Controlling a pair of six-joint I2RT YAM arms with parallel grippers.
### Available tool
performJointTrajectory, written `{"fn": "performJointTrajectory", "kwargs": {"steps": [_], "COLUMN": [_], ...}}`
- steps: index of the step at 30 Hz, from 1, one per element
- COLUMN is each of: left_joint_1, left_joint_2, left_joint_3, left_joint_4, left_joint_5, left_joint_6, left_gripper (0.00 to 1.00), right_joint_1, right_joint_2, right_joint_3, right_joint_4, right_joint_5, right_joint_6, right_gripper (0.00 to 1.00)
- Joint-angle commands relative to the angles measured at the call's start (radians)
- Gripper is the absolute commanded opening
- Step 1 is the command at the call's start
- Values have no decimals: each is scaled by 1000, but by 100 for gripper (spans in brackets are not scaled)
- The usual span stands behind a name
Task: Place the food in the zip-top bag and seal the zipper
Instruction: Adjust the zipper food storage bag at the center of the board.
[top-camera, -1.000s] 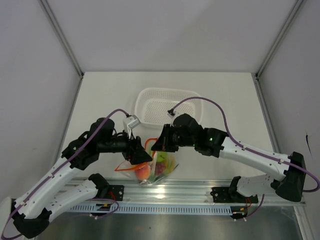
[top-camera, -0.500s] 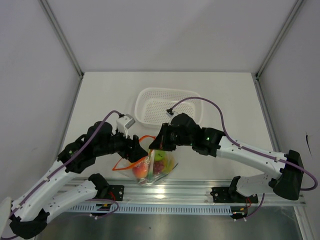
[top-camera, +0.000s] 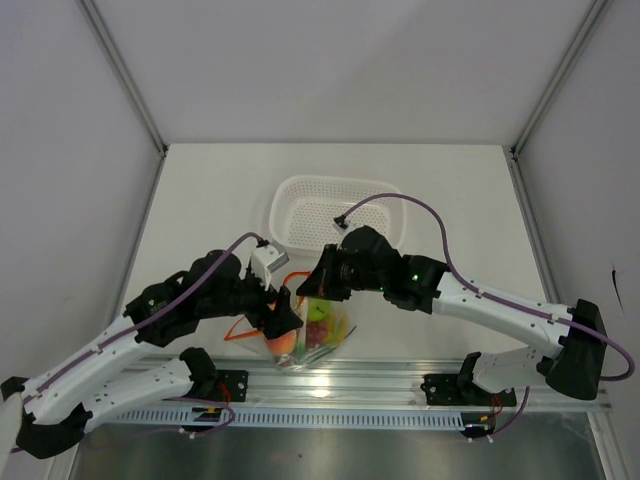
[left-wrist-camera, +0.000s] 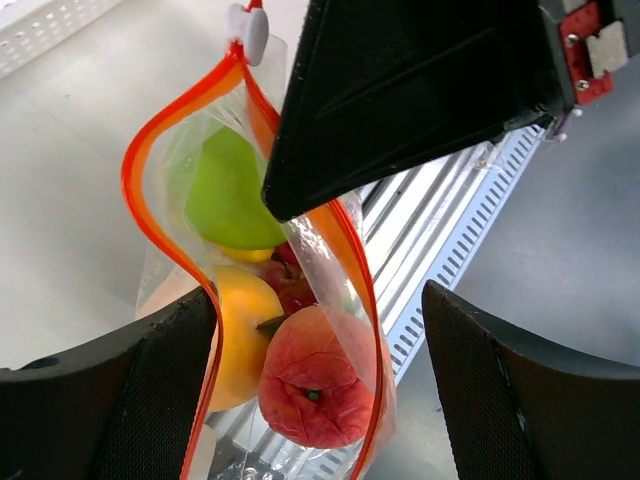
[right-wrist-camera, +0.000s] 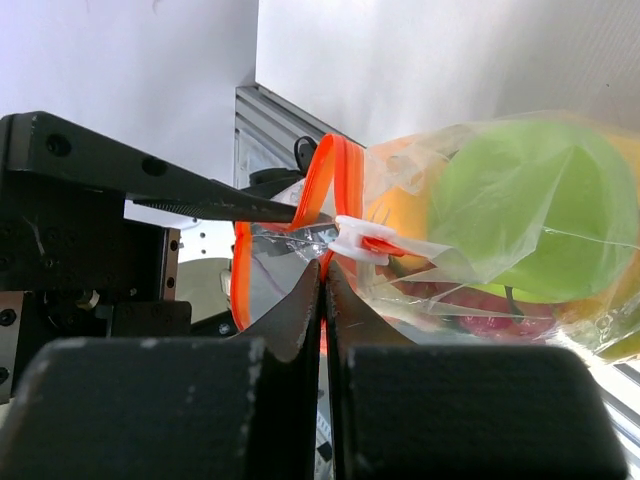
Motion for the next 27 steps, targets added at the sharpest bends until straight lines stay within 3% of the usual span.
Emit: {"fn": "performJointTrajectory", "kwargs": {"steps": [1,7,10,13,14,16,17,19,20,27], "left_joint_1": [-15,-15,-15,-15,-15,-15,-15,-15,-15,-15], "left_joint_2": [23,112,120,114,112,108,108,108,106,115], "left_joint_3": [44,57,52,48,48,48,48,46,44,32], "left_joint_4": [15,-66,-66,-62,-62,-57,-59,-60,-60,-46], "left_joint_5": [-76,-237,-265,-284,-284,-279,-276,-271,-270,-256], "left_joint_6": [13,-31,-50,-56,-56,-56,-54,-51,-51,-51], "left_gripper": [84,79,68,47,33,22,16,12,8,1], "right_joint_1": [6,9,9,10,10,10,10,7,6,-7], "right_joint_2": [2,-24,-24,-20,-18,-12,-11,-6,-3,-49], "right_joint_3": [15,9,4,4,4,13,16,29,35,130], "right_joint_4": [51,38,36,39,39,30,13,-5,-36,-198], "right_joint_5": [16,39,33,21,16,10,13,12,11,71], "right_joint_6": [19,-1,-11,-23,-32,-56,-64,-90,-118,-326], "right_gripper": [0,0,0,0,0,1,8,21,33,70]}}
